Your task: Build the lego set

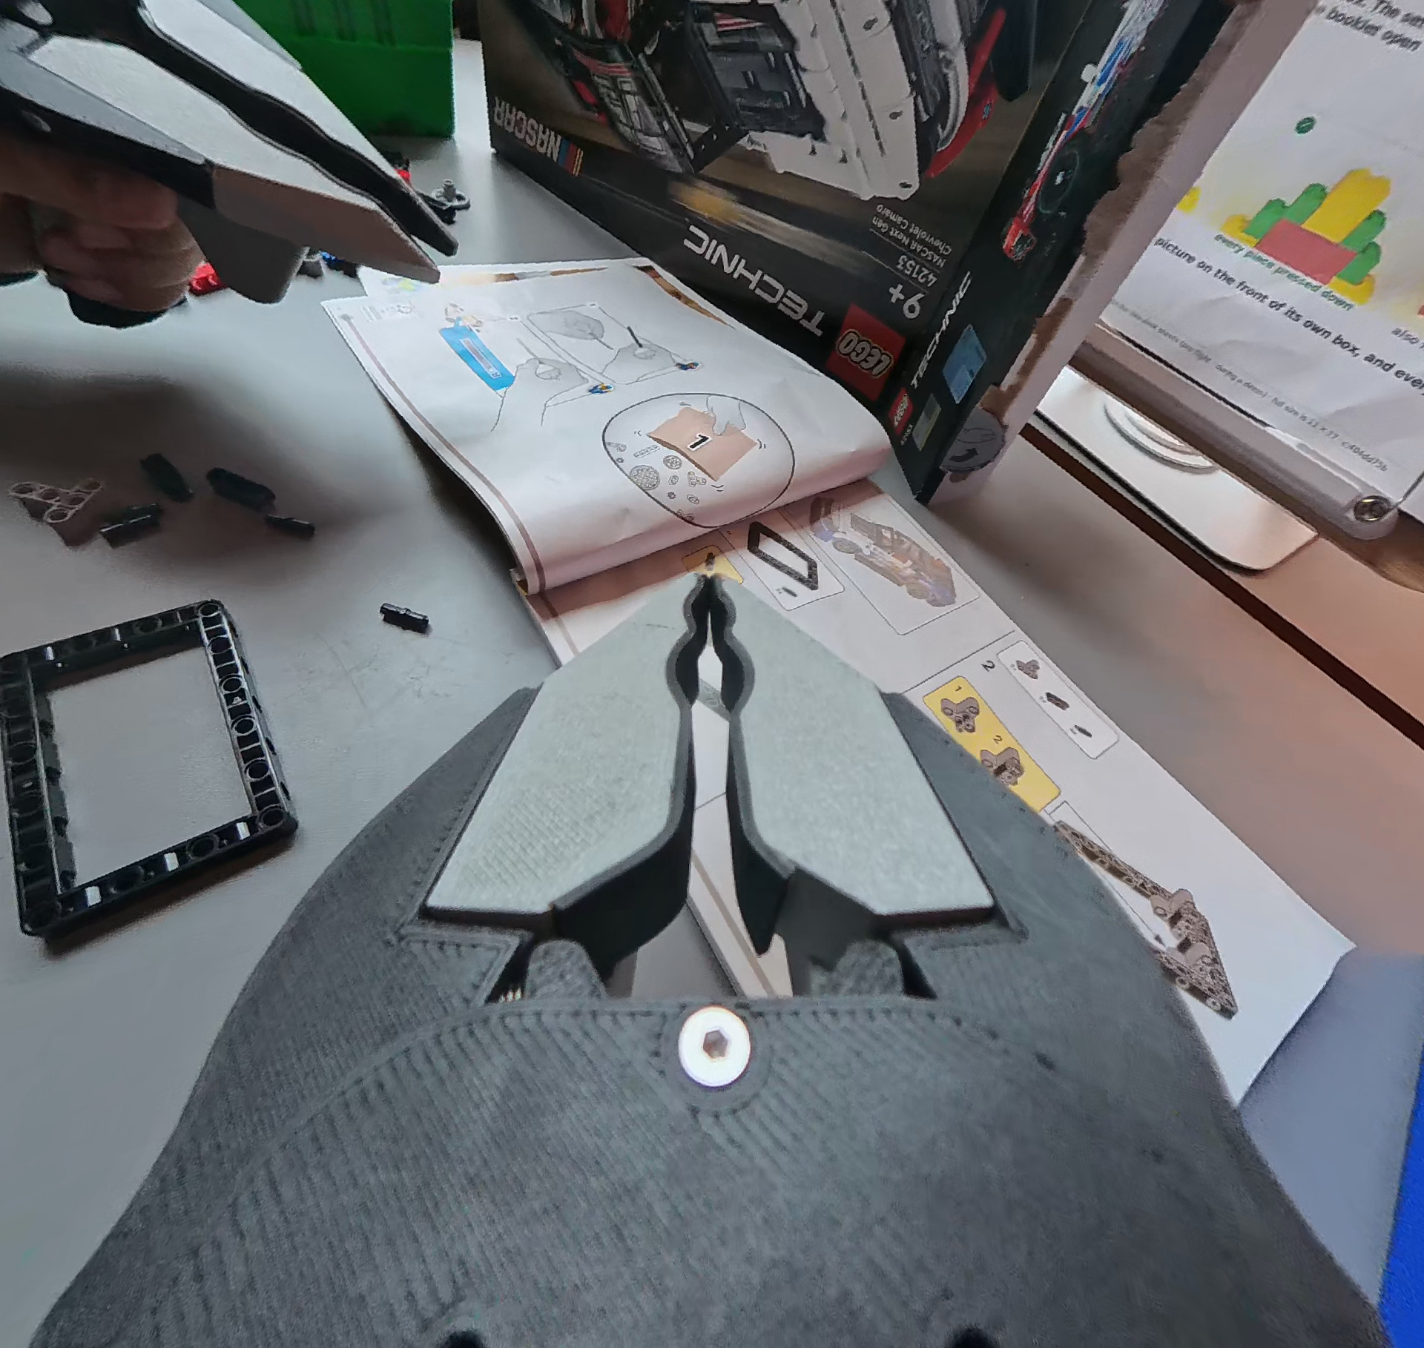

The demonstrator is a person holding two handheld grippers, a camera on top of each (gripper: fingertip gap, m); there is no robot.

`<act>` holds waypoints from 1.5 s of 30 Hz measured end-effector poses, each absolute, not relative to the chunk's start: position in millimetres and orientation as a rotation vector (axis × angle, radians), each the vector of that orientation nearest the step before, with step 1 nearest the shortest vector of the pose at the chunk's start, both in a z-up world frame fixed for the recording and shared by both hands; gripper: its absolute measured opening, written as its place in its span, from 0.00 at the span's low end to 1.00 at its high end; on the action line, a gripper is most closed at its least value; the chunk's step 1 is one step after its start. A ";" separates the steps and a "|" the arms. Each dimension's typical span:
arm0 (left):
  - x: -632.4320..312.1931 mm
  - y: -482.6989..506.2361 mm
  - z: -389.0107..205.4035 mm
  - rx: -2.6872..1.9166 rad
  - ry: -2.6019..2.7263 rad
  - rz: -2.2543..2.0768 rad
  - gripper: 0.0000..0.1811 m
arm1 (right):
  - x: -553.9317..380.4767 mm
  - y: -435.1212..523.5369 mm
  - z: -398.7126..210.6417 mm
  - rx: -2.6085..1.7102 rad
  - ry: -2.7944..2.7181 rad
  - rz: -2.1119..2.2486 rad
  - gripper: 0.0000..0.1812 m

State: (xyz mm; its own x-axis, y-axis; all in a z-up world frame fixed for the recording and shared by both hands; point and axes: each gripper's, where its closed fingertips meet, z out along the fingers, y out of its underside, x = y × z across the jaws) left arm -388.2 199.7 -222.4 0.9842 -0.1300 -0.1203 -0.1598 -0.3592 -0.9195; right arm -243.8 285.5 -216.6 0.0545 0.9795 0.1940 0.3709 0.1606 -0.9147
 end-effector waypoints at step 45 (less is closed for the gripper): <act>-527.6 -28.4 -227.3 -2.083 -0.293 0.266 0.10 | -248.7 287.8 -230.1 -1.397 -1.483 0.804 0.00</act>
State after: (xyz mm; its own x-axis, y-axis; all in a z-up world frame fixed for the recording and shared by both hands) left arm -527.6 -28.4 -227.3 0.9469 0.3140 -0.0699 0.0997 -0.4929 -0.8644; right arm -248.7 287.8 -230.1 0.0619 0.9815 0.1813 0.3835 0.1443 -0.9122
